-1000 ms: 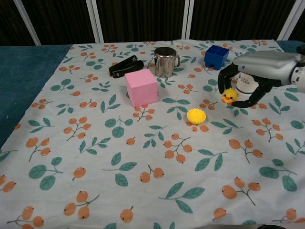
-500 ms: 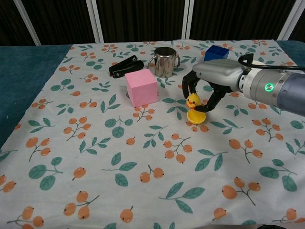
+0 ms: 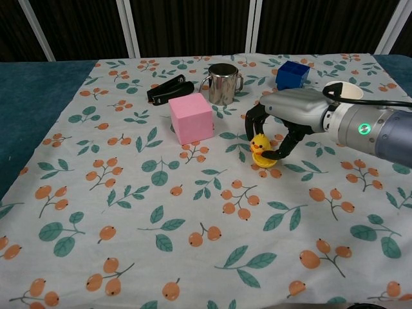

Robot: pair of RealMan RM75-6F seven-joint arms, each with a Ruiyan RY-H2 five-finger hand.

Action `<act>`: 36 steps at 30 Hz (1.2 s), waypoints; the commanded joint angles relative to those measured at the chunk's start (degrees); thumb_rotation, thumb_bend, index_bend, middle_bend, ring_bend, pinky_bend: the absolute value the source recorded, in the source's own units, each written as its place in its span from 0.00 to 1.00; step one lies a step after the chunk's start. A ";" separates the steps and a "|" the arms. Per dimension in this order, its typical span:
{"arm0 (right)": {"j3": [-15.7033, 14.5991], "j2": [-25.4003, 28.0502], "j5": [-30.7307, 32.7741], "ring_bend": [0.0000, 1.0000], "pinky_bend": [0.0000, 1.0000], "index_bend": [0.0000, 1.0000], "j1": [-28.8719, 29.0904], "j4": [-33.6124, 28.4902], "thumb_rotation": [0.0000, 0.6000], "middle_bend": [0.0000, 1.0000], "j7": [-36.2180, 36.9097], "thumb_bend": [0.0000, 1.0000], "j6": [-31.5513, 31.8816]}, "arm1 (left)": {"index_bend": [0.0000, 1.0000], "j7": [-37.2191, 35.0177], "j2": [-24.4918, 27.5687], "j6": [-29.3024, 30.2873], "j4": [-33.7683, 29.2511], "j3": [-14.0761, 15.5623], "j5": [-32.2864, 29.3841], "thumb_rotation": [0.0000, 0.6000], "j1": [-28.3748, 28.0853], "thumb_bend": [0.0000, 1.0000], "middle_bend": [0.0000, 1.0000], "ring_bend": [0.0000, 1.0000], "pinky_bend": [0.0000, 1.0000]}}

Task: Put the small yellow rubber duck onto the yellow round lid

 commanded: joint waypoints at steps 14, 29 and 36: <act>-0.98 0.33 0.88 0.24 0.16 0.48 -0.04 0.91 1.00 0.38 0.64 0.29 -1.38 | 0.00 -0.15 0.12 0.01 0.08 0.03 0.22 1.00 -0.04 0.43 0.07 0.00 0.00; -0.91 2.37 1.78 0.19 0.16 0.19 -0.36 -1.44 1.00 0.16 0.64 0.20 -1.12 | 0.00 0.08 0.14 0.18 0.11 0.03 0.13 1.00 0.06 0.43 0.07 0.00 0.00; -0.95 8.79 0.00 0.19 0.16 0.18 -2.22 -9.00 1.00 0.16 -0.63 0.20 2.83 | 0.00 0.09 0.15 0.26 0.08 0.04 0.18 1.00 0.10 0.43 0.07 0.00 0.00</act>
